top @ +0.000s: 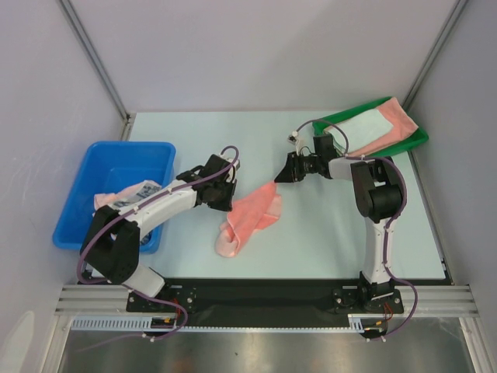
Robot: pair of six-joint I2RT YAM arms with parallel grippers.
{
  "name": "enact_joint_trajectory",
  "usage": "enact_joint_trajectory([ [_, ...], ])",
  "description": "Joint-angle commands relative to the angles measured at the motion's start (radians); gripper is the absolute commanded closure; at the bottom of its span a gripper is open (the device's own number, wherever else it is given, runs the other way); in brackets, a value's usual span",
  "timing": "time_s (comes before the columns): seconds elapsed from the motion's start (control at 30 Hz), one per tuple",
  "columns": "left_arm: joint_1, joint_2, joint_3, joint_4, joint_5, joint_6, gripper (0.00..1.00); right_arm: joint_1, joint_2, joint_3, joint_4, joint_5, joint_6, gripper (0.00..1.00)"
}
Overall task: Fold and stack the towels
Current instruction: Flatten out the crumpled towel
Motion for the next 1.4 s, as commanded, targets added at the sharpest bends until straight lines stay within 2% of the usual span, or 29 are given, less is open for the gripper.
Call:
enact_joint_trajectory([
  [0.0,0.012,0.007,0.011,0.025,0.009,0.006,1.00,-0.003,0.010,-0.011,0.074,-0.030,0.026,0.74],
  [0.17,0.013,0.007,0.020,0.033,0.013,0.001,1.00,-0.003,0.002,-0.019,0.064,-0.016,0.016,0.75],
  [0.23,0.013,0.010,0.017,0.036,0.020,0.000,1.00,-0.003,0.008,-0.017,0.074,-0.024,0.033,0.69],
  [0.33,0.013,0.004,0.005,0.044,0.021,-0.003,1.00,0.003,0.020,-0.014,0.093,-0.039,0.046,0.68],
  [0.43,0.013,-0.004,0.003,0.041,0.018,-0.003,1.00,0.010,0.023,-0.017,0.102,-0.044,0.049,0.79],
  [0.53,0.013,-0.009,0.019,0.031,0.006,0.000,1.00,0.005,-0.016,-0.043,0.126,-0.025,0.067,1.00],
  [0.57,0.015,-0.015,0.028,0.027,0.003,0.001,1.00,0.003,-0.035,-0.046,0.119,-0.015,0.073,1.00],
  [0.67,0.016,-0.033,0.110,-0.007,-0.028,0.013,1.00,0.008,-0.180,-0.043,0.006,0.105,0.050,1.00],
  [0.7,0.016,-0.048,0.147,-0.025,-0.031,0.023,1.00,0.011,-0.235,-0.034,-0.031,0.219,0.040,1.00],
  [0.77,0.016,-0.070,0.285,-0.080,-0.030,0.050,1.00,0.016,-0.384,0.009,-0.181,0.324,0.038,1.00],
  [0.83,0.016,-0.107,0.430,-0.132,-0.058,0.064,1.00,0.020,-0.543,0.027,-0.293,0.502,0.058,1.00],
  [0.9,0.016,-0.137,0.512,-0.156,-0.071,0.072,1.00,0.022,-0.648,0.038,-0.340,0.623,0.067,1.00],
  [0.93,0.016,-0.174,0.572,-0.169,-0.079,0.067,1.00,0.023,-0.759,0.041,-0.385,0.646,0.061,1.00],
  [1.0,0.016,-0.246,0.612,-0.157,-0.042,0.070,0.99,0.034,-0.869,0.037,-0.423,0.674,0.053,1.00],
  [1.17,0.004,-0.415,0.585,-0.093,0.218,0.024,1.00,0.094,-1.189,0.046,-0.476,0.690,0.053,1.00],
  [1.27,-0.020,-0.508,0.527,-0.004,0.364,-0.023,1.00,0.117,-1.292,0.053,-0.483,0.642,0.059,1.00],
  [1.37,-0.037,-0.542,0.514,0.057,0.441,-0.075,0.99,0.126,-1.352,0.056,-0.475,0.576,0.087,1.00],
])
